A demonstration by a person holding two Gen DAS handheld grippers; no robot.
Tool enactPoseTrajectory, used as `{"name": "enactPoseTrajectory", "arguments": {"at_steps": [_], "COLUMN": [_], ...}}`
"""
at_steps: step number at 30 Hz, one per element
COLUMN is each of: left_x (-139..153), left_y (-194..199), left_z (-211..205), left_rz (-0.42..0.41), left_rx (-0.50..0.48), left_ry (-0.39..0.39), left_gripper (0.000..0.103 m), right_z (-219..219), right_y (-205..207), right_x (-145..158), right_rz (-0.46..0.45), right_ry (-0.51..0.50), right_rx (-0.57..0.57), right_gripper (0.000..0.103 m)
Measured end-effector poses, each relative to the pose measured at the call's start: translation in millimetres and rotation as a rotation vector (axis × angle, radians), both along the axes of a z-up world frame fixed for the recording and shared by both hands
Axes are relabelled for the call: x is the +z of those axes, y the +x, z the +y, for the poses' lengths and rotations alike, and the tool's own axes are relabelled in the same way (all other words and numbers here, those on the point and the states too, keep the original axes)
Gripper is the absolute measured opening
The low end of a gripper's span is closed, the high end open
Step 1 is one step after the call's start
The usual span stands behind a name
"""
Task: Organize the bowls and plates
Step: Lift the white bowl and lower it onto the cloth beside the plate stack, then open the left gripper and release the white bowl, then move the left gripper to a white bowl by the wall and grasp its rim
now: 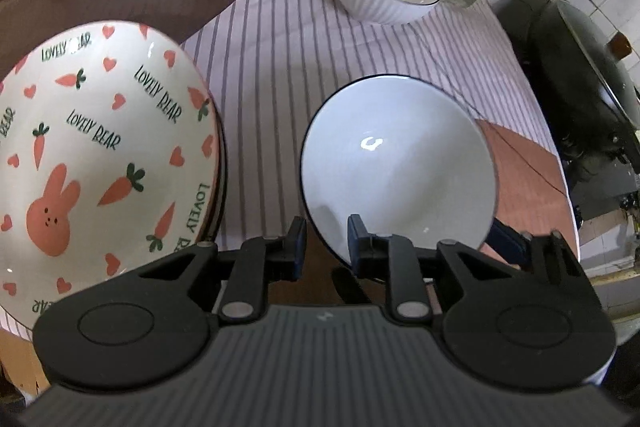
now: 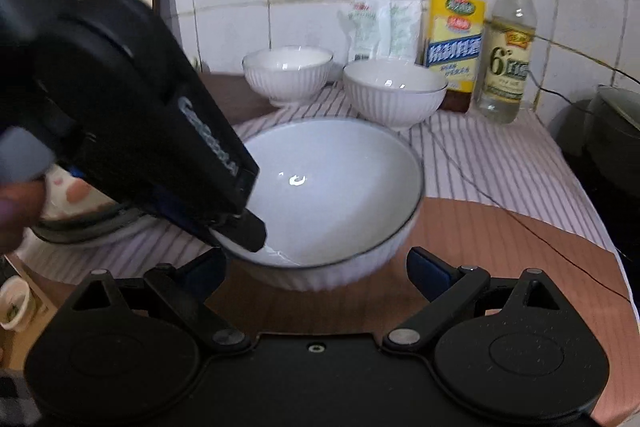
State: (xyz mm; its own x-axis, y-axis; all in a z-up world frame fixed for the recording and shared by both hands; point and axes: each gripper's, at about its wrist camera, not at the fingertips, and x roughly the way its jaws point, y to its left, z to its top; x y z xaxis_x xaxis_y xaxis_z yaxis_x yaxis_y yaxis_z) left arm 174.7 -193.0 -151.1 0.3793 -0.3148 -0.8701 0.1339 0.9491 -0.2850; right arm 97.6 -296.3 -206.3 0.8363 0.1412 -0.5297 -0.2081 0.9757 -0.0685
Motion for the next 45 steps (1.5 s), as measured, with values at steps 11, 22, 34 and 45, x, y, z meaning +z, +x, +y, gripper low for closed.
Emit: {"name": "enactPoseTrajectory", "arguments": {"at_steps": [11, 22, 34, 45], "left_x": [22.3, 58.7, 98.3, 98.2], "left_y": [-25.2, -38.9, -43.1, 28.9], "left_z": [4.0, 25.9, 36.9, 33.4], "left_rz": [-0.094, -0.186, -0.268, -0.278], "left_rx": [-0.011, -0.016, -0.039, -0.067], "left_ry": [0.009, 0.046, 0.081, -0.005], "left_gripper": [0.021, 0.021, 0.022, 0.032], "right_z": [-26.5, -35.4, -38.1, -75.8], "right_y": [-25.6, -20.4, 7.0, 63.8], "right_x": [18.0, 48.4, 83.2, 104.4], "right_rz": [-0.056, -0.041, -0.014, 0.021], "right_ry": [0.098, 0.232, 0.353, 0.588], "right_rx": [-0.033, -0.086, -0.135, -0.214], "right_gripper": [0.095, 0.092, 0.088, 0.087]}}
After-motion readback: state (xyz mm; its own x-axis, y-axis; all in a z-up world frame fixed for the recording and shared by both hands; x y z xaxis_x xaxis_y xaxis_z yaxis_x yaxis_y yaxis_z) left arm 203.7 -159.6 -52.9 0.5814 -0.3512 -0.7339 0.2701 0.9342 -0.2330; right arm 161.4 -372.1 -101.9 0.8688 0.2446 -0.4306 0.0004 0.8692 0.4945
